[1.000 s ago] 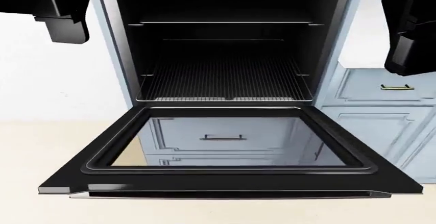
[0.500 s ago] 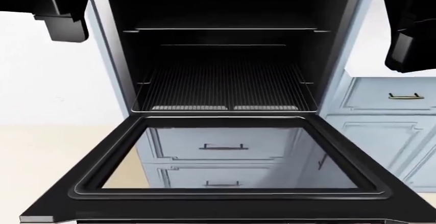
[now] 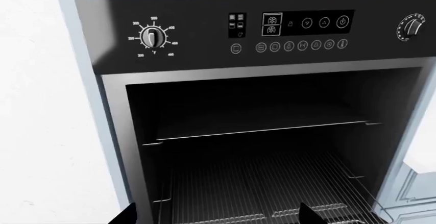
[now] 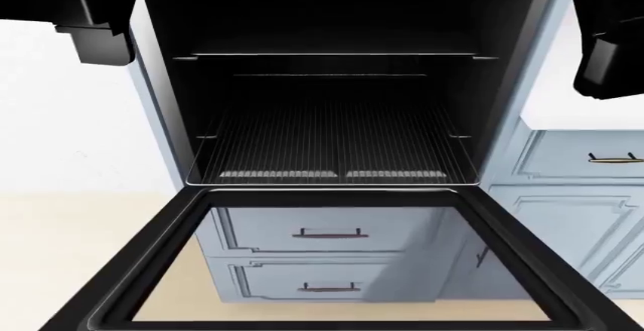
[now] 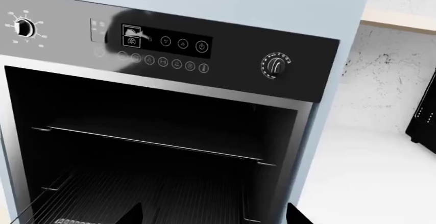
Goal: Fully slide the bottom oven rack out.
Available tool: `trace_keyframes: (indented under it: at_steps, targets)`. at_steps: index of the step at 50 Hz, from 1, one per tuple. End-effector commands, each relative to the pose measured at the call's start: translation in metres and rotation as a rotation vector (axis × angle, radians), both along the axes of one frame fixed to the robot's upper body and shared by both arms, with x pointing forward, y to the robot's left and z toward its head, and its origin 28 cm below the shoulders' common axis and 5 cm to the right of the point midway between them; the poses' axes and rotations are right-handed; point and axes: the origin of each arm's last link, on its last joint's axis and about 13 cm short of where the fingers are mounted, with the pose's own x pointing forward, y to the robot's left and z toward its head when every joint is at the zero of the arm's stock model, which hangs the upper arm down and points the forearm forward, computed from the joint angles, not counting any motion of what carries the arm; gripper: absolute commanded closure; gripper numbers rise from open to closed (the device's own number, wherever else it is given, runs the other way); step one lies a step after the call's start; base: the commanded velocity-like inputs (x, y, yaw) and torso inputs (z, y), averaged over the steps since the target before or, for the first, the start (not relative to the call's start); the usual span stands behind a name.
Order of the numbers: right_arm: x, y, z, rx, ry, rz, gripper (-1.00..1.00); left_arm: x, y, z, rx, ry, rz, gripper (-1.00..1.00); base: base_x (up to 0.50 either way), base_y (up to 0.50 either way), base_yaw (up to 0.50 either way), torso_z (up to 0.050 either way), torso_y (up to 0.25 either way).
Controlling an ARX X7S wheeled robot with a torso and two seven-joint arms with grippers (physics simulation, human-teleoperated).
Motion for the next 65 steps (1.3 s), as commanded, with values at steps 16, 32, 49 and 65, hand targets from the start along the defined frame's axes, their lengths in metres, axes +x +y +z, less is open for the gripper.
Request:
trace_keyframes:
  at_steps: [16, 32, 49, 65]
  targets:
    - [-0.005, -0.001, 0.007, 0.0, -0.014, -0.009, -1.0, 0.0, 0.0, -0.006, -0.007, 0.024, -0.008, -1.0, 0.2, 0.0, 0.0, 0.0, 0.001]
    - [-0.005, -0.002, 0.01, 0.026, 0.012, 0.012, -1.0, 0.006, -0.003, -0.002, -0.013, 0.056, -0.015, -1.0, 0.17, 0.0, 0.0, 0.0, 0.0]
    - [-0.001, -0.004, 0.011, 0.069, 0.113, 0.031, -1.0, 0.01, 0.0, 0.0, -0.003, 0.116, 0.014, -1.0, 0.0, 0.0, 0.0, 0.0, -0.184]
    - [0.004, -0.003, 0.008, 0.057, 0.12, 0.034, -1.0, 0.007, -0.002, 0.006, 0.009, 0.106, 0.003, -1.0, 0.0, 0.0, 0.0, 0.0, -0.25]
